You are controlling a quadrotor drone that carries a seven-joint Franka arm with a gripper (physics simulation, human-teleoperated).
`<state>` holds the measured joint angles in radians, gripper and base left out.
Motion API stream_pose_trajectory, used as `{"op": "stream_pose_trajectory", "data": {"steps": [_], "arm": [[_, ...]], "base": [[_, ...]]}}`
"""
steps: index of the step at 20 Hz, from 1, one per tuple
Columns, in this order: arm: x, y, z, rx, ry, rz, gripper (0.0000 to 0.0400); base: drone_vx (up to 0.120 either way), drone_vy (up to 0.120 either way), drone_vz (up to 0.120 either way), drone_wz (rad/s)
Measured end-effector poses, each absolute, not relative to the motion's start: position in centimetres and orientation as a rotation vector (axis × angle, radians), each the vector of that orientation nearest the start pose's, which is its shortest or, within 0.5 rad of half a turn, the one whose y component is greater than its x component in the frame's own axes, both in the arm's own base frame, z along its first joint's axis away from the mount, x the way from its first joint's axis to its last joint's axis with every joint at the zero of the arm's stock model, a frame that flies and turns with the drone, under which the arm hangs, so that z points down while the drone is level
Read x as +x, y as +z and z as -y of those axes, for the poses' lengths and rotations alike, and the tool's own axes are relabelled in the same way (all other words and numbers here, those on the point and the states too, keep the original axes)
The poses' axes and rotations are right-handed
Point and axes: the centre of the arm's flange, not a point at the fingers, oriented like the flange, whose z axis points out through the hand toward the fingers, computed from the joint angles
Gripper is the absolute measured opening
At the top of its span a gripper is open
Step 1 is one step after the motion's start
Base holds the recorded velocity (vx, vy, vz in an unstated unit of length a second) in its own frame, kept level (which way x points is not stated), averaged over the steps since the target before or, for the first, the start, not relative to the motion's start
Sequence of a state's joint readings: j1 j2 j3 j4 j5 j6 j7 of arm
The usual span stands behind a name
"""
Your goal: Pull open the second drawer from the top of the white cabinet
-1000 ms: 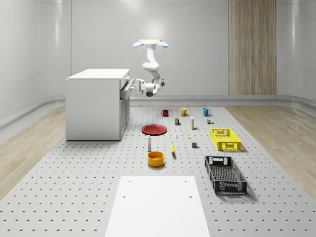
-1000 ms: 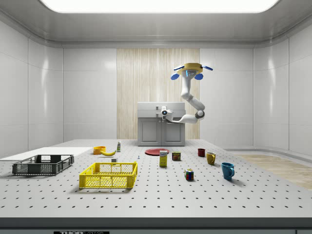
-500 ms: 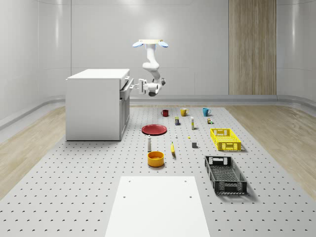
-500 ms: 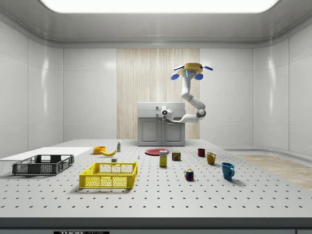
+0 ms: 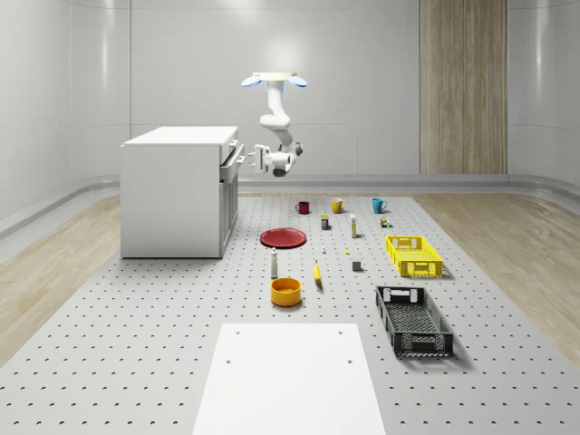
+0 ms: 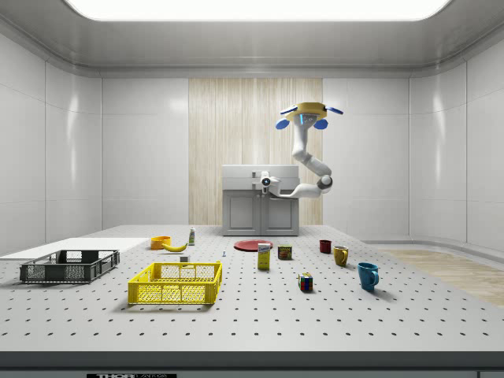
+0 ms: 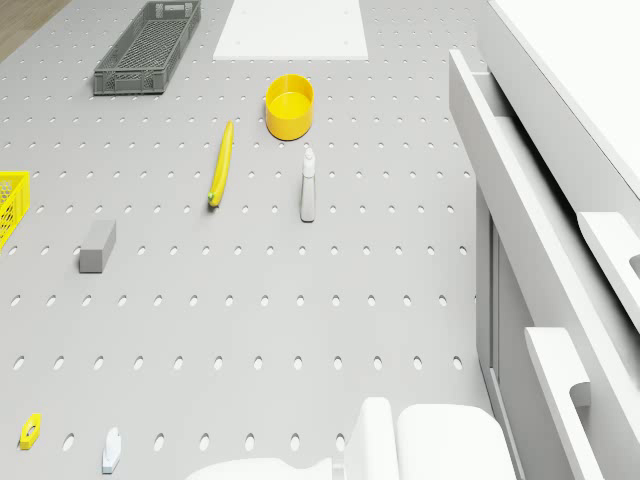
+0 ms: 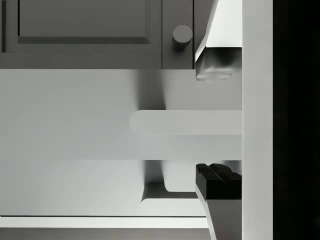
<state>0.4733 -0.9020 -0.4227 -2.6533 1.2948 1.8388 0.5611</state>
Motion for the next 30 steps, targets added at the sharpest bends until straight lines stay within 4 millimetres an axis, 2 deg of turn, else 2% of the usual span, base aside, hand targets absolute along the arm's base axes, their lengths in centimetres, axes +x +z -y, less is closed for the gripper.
{"op": "stream_pose_trajectory", "data": {"steps": [3,8,18,19,21,22,23,24,27,28,29,30], "arm": [[30.6,56.3,-6.5,-1.483,0.612,-0.611,0.0281],[30.7,56.3,-6.4,-1.483,0.612,-0.611,0.0294],[30.6,57.1,-6.4,-1.483,0.612,-0.611,0.03],[30.6,57.2,-6.4,-1.483,0.612,-0.611,0.0284],[30.6,57.2,-6.4,-1.483,0.612,-0.611,0.0212],[30.6,57.2,-6.4,-1.484,0.614,-0.614,0.02],[30.6,57.3,-6.4,-1.487,0.621,-0.623,0.0199],[30.4,57.9,-6.3,-1.492,0.647,-0.655,0.0246],[30.6,57.3,-6.4,-1.499,0.612,-0.618,0.0189],[30.6,57.3,-6.4,-1.499,0.615,-0.622,0.0188],[30.4,57.9,-6.3,-1.503,0.64,-0.654,0.024],[30.5,57.4,-6.3,-1.514,0.602,-0.615,0.0217]], "base": [[0.0,-0.12,0.0,0.0],[0.0,-0.088,0.0,0.0],[0.0,-0.004,0.0,0.0],[0.0,0.0,0.0,0.0],[0.0,0.0,0.0,0.0],[0.0,0.0,0.0,0.0],[0.0,0.0,0.0,0.0],[0.0,0.0,0.0,0.0],[0.0,0.0,0.0,0.0],[0.0,0.0,0.0,0.0],[0.0,0.0,0.0,0.0],[0.0,0.0,0.0,0.0]]}}
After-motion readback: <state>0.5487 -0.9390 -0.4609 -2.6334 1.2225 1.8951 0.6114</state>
